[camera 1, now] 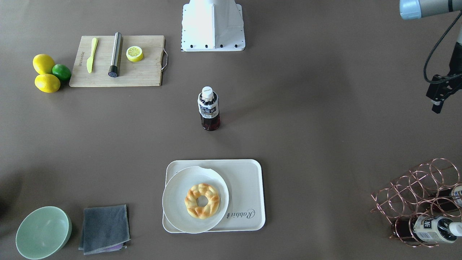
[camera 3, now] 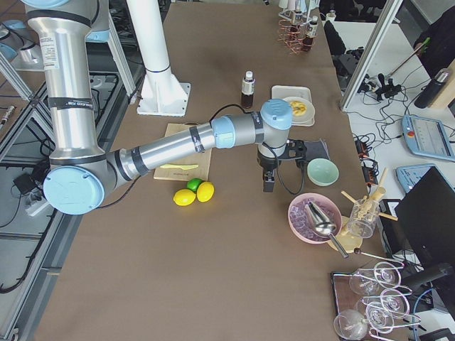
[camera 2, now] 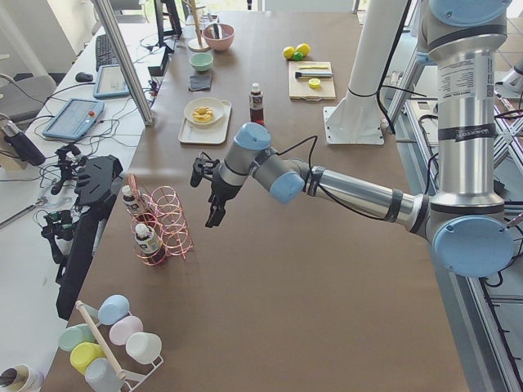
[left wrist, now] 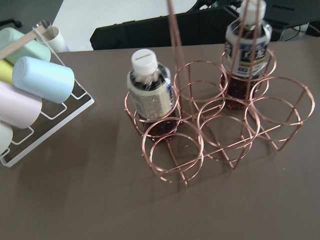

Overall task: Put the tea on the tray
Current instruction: 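Open the left gripper and withdraw it back toward the rack, then reach the right gripper across to the tea bottle and grasp it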

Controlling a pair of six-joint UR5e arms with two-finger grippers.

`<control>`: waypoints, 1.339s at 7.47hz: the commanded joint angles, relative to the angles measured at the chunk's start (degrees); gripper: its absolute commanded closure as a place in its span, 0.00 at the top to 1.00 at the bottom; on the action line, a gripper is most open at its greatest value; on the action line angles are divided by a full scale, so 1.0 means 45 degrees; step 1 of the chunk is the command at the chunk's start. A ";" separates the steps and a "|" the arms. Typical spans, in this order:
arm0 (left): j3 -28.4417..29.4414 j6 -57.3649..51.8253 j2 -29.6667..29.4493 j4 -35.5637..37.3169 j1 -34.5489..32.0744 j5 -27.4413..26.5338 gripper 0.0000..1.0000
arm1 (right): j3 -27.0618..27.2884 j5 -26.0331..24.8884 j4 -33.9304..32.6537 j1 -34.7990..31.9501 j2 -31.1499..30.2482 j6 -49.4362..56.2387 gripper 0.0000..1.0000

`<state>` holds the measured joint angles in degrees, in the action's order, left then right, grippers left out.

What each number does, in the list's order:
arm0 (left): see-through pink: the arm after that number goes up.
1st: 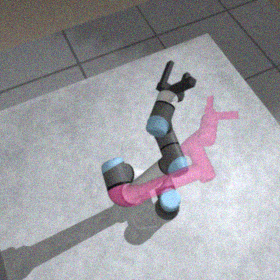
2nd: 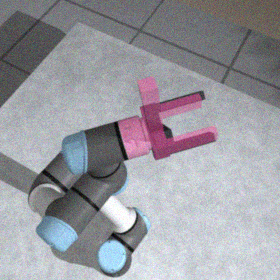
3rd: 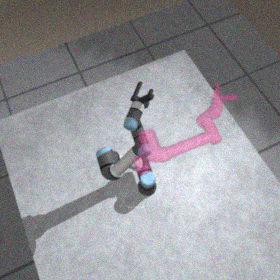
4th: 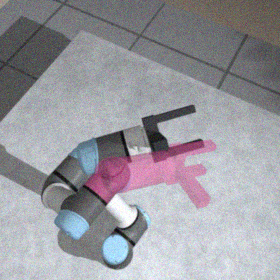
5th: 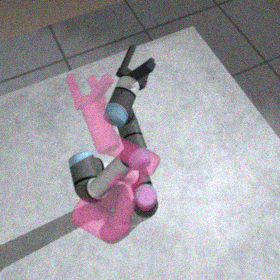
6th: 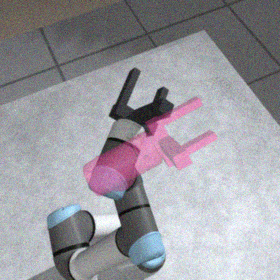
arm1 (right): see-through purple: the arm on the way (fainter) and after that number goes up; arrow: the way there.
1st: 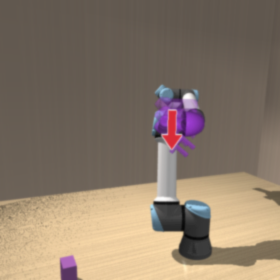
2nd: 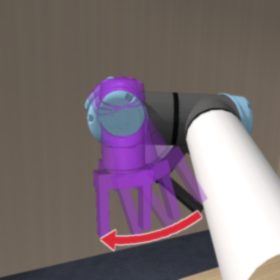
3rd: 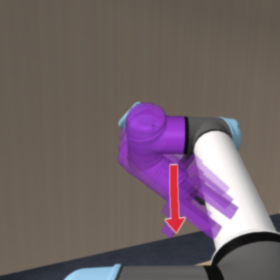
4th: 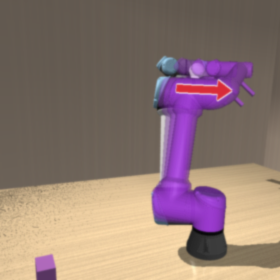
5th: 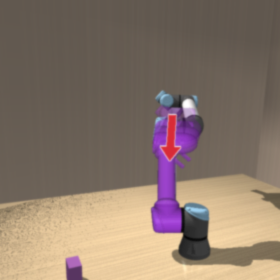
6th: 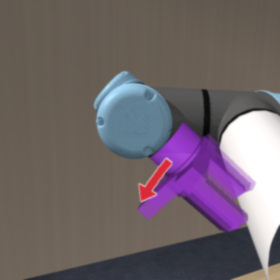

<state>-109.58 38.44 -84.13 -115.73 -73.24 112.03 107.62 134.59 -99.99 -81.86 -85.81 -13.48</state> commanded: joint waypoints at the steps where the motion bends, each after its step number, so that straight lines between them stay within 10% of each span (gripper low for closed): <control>1: 0.2331 -0.4523 0.0181 -0.0201 -0.3347 0.2895 0.98 | 0.0730 0.0188 -0.0027 0.1894 0.1465 -0.2753 1.00; 10: 0.2866 -0.4753 0.0143 0.0695 -0.3432 0.3834 0.98 | 0.0849 -0.2126 -0.0298 0.7891 0.7503 -1.1021 1.00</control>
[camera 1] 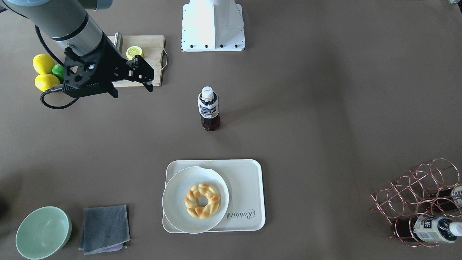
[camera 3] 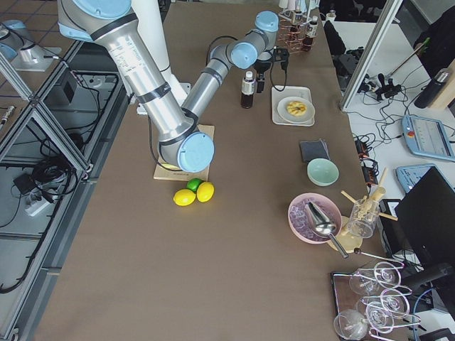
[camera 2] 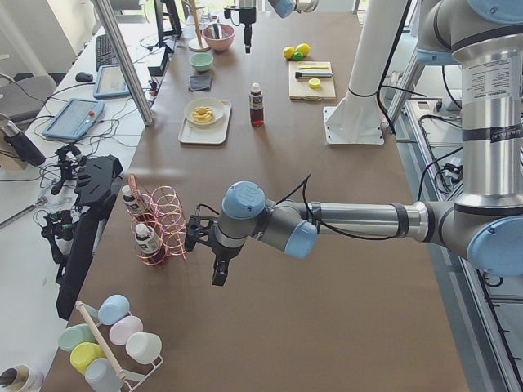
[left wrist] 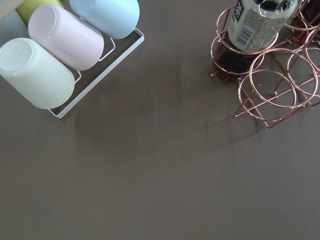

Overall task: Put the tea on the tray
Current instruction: 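Reach the right gripper across to the tea bottle and grasp it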

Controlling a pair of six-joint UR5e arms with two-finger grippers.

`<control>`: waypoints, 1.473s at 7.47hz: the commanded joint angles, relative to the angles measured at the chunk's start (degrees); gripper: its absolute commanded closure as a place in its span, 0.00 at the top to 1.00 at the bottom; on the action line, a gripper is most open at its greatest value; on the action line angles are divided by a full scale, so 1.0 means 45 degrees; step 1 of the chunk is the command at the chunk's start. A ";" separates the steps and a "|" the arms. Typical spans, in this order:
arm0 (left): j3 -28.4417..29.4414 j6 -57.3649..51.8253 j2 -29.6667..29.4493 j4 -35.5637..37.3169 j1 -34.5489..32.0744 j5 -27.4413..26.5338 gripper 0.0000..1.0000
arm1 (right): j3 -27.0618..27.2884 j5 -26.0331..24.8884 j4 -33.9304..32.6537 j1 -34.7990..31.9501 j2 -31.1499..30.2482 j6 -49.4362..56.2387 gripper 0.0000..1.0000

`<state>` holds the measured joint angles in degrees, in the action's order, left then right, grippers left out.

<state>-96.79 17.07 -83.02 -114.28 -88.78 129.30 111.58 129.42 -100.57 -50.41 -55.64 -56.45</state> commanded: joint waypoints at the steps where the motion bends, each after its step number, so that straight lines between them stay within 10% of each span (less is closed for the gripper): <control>1: -0.0014 -0.0005 -0.0221 0.0667 0.0176 -0.0004 0.98 | -0.0029 -0.1780 -0.1253 0.1490 0.1613 -0.1807 1.00; 6: 0.0083 -0.1932 -0.0320 0.1760 0.0451 -0.0023 0.98 | -0.0281 -0.4670 -0.2631 0.3893 0.2950 -0.2338 1.00; 11: 0.0122 -0.1958 -0.0769 0.2447 0.0451 -0.0101 0.98 | -0.3031 -0.4795 -0.1050 0.3977 0.3804 -0.2083 1.00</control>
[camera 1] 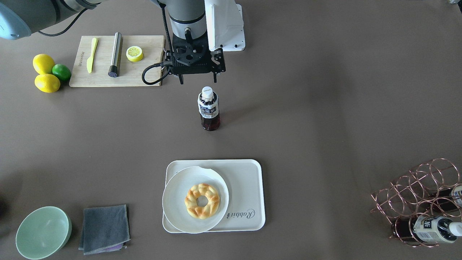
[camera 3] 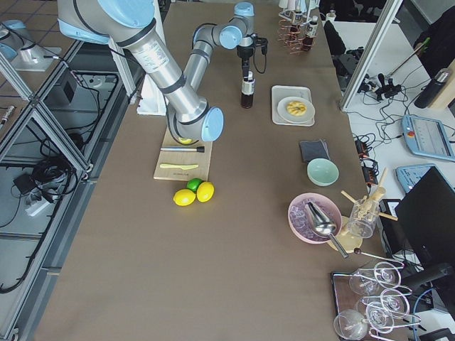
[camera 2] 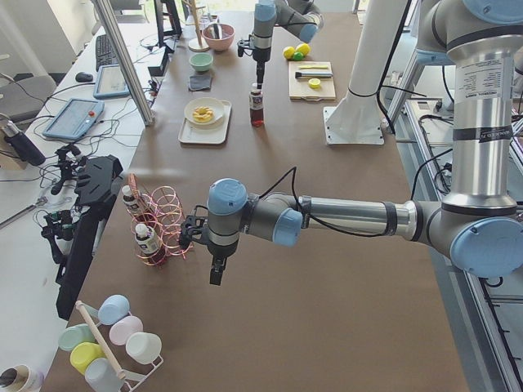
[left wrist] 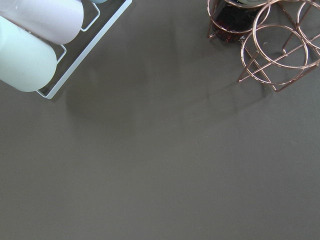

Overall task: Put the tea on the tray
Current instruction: 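Reach the right gripper across to the tea bottle and grasp it, then lift the tea bottle with the right gripper and lower it onto the tray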

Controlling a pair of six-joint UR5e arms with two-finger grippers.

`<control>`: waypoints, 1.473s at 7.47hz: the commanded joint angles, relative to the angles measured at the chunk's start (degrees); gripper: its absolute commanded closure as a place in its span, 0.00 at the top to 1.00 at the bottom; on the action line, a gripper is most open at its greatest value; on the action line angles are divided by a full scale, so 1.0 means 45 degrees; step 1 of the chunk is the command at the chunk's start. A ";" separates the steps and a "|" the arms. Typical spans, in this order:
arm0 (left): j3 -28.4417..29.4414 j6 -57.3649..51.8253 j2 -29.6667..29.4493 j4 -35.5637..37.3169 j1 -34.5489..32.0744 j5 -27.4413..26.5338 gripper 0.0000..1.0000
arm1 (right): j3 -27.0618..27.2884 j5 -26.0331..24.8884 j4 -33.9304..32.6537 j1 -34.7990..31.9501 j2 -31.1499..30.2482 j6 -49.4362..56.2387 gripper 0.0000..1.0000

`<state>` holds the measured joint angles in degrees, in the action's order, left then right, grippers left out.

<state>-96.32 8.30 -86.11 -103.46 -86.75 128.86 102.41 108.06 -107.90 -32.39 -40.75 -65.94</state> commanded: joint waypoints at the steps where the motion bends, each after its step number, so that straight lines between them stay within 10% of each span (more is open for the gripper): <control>1: 0.0036 -0.0008 -0.0141 0.0042 0.0000 -0.0003 0.98 | -0.1212 -0.0029 0.0579 -0.0088 0.0694 0.0023 1.00; 4: 0.0193 -0.0028 -0.0317 0.0042 0.0000 -0.0042 0.98 | -0.1214 -0.0029 0.0559 -0.0108 0.0657 0.0023 0.95; 7: 0.0173 -0.0008 -0.0356 0.0042 0.0000 -0.0042 0.98 | -0.1098 -0.0010 0.0540 -0.0127 0.0559 0.0023 0.56; 11: 0.0193 -0.0008 -0.0493 0.0061 0.0000 -0.0042 0.98 | -0.0550 0.0049 0.0442 -0.0166 0.0227 0.0023 0.57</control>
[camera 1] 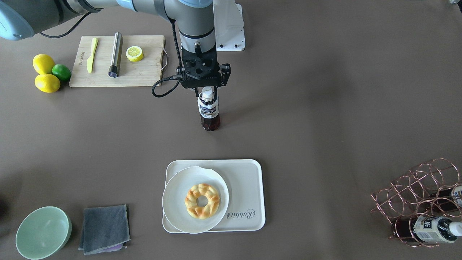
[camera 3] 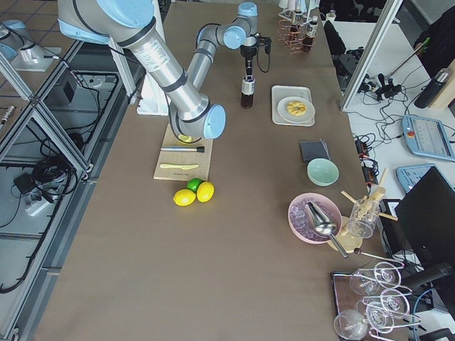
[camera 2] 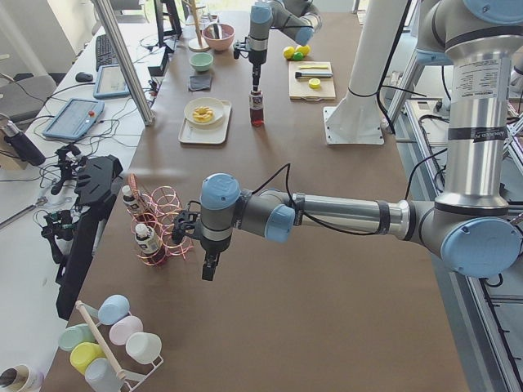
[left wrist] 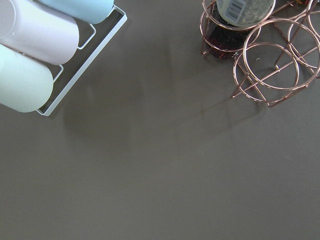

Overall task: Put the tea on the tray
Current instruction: 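Lift the tea bottle with the right gripper and lower it onto the tray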

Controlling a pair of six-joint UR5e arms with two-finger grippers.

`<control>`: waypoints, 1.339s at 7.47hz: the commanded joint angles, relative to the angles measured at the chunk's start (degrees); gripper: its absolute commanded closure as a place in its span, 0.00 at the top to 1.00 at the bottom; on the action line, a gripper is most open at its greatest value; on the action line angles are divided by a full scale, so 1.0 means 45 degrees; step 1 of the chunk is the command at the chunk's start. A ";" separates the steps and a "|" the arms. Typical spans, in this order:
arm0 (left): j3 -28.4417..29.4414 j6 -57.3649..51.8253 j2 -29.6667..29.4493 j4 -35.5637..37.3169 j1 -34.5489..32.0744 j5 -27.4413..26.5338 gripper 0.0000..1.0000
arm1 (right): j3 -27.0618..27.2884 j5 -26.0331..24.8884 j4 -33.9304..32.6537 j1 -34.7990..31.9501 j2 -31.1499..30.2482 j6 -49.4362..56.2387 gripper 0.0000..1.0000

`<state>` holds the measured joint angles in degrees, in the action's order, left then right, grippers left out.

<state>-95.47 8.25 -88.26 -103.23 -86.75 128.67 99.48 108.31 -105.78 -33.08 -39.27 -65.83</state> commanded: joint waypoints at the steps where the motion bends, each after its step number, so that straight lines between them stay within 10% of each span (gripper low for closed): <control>1: 0.0006 0.0003 0.0004 0.0010 0.0000 0.0000 0.98 | 0.0100 -0.0064 -0.0029 -0.0011 -0.0159 0.0000 0.56; 3: 0.0103 0.0003 0.0004 -0.0010 0.0000 -0.0019 0.98 | 0.0042 -0.0083 -0.0029 0.0008 -0.0043 -0.0019 0.00; 8: 0.0103 0.0003 -0.0016 0.0010 0.0000 0.0000 0.98 | -0.0053 0.0227 -0.0809 -0.1004 0.1163 0.0020 0.00; 10: 0.0103 0.0003 0.0023 0.0010 0.0000 0.0000 0.98 | -0.3978 0.0561 -0.0928 -0.1416 0.4217 0.0175 0.00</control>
<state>-95.01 8.26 -88.29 -103.21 -86.75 128.66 95.42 109.91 -109.36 -37.81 -31.18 -65.74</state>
